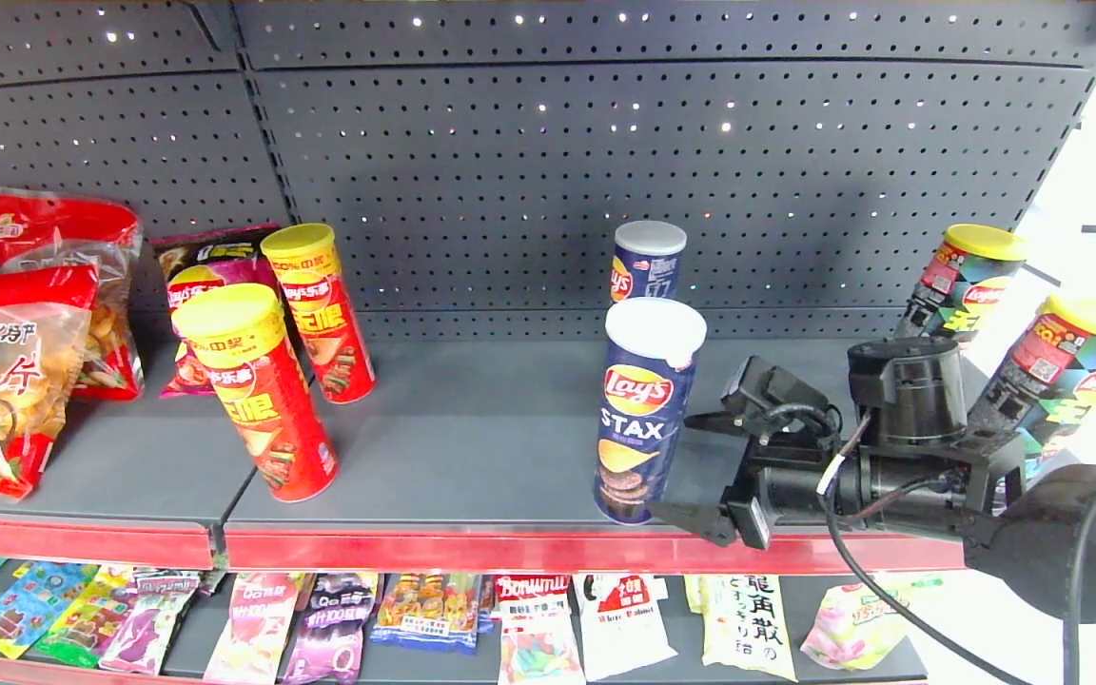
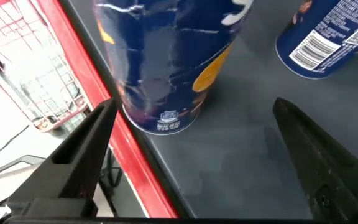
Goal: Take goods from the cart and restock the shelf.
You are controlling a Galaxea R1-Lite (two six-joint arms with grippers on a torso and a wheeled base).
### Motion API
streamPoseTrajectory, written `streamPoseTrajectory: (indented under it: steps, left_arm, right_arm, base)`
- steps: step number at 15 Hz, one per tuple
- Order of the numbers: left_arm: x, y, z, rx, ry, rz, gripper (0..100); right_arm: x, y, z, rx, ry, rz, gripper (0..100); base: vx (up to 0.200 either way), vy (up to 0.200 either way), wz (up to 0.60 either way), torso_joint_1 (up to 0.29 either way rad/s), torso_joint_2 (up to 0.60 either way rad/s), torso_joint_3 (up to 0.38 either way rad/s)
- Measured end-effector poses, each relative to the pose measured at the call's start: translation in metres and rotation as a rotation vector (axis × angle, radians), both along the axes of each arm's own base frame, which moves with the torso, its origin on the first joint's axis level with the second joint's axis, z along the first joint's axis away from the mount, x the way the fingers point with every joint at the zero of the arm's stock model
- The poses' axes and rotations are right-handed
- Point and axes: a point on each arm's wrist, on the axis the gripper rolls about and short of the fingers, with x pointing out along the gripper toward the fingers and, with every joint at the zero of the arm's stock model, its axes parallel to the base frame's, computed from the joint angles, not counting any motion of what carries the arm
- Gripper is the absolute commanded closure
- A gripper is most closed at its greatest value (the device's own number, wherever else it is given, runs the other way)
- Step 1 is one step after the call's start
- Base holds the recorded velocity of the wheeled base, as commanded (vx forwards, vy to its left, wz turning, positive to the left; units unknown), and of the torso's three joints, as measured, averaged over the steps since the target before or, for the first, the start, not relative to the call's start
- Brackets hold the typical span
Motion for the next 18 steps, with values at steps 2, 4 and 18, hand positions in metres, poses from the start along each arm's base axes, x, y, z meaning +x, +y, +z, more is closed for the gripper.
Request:
streamPoseTrajectory:
  steps: [2,4,18]
  left_arm:
    - [0.0,0.0,0.0,0.0,0.0,0.0,0]
    - [0.0,0.0,0.0,0.0,0.0,0.0,0]
    - [0.0,0.0,0.0,0.0,0.0,0.0,0]
  right_arm:
    - [0.001,0.0,-0.001,-0.01,0.0,-0.017,0]
    - [0.004,0.0,-0.002,-0.02,-0.005,-0.041,0]
    - [0.011,-0.011,-0.002,-0.072,-0.033,-0.185,0]
  base:
    - [0.0,0.0,0.0,0.0,0.0,0.0]
    - [0.0,0.0,0.0,0.0,0.0,0.0]
    - [0.0,0.0,0.0,0.0,0.0,0.0]
